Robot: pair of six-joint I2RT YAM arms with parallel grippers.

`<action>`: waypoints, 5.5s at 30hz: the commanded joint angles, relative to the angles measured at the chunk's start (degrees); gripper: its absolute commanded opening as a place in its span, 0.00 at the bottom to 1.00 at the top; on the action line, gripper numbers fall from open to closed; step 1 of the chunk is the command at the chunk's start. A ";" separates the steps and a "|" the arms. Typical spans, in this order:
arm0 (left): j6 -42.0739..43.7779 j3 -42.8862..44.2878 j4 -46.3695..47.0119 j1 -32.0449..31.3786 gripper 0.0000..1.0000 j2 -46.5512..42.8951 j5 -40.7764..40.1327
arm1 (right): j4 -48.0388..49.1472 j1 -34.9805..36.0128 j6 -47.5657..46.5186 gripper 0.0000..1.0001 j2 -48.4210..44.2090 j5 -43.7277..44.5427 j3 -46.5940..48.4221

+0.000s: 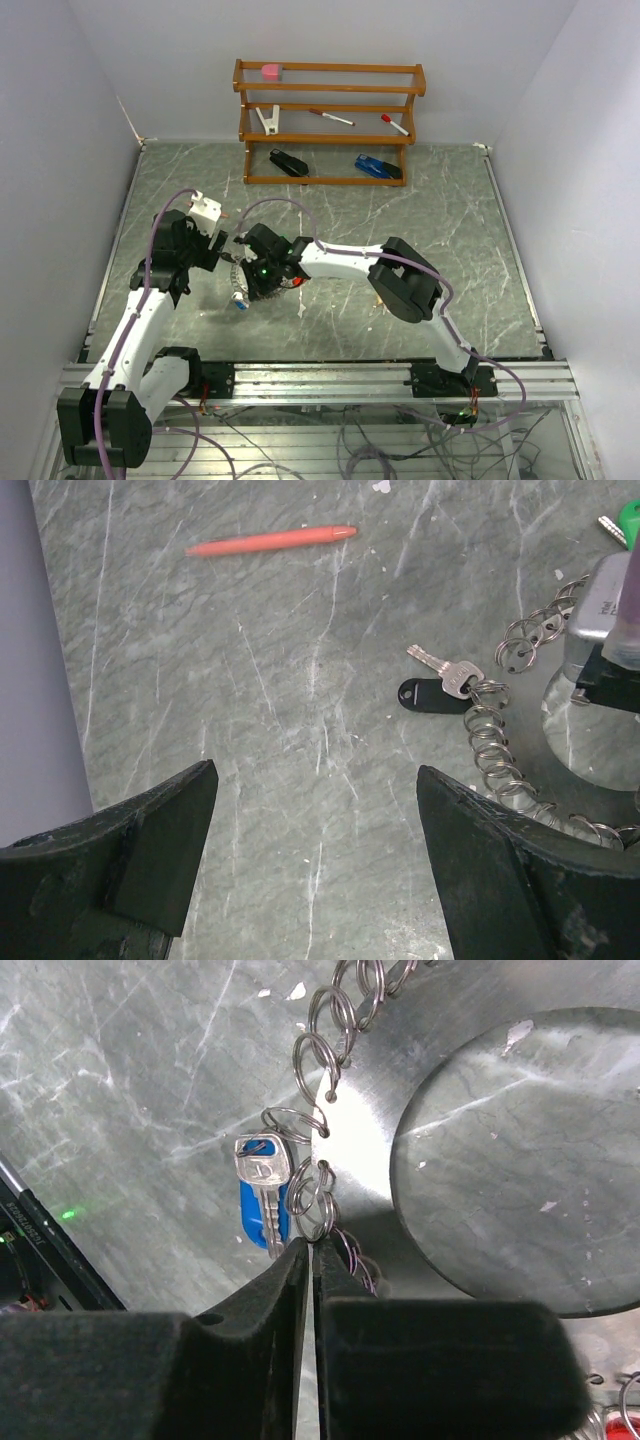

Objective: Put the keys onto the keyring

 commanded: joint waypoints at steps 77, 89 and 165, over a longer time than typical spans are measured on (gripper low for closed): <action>0.39 -0.11 1.71 0.21 0.91 0.71 1.51 | -13.56 -6.17 13.10 0.21 -3.38 5.36 -0.20; 0.23 0.46 1.96 0.21 0.91 1.15 1.74 | -11.95 -6.05 14.18 0.31 -2.85 3.93 -2.08; -52.07 26.04 39.80 -2.03 0.96 17.47 74.37 | 16.56 -6.36 -11.47 0.00 -46.62 14.64 -9.11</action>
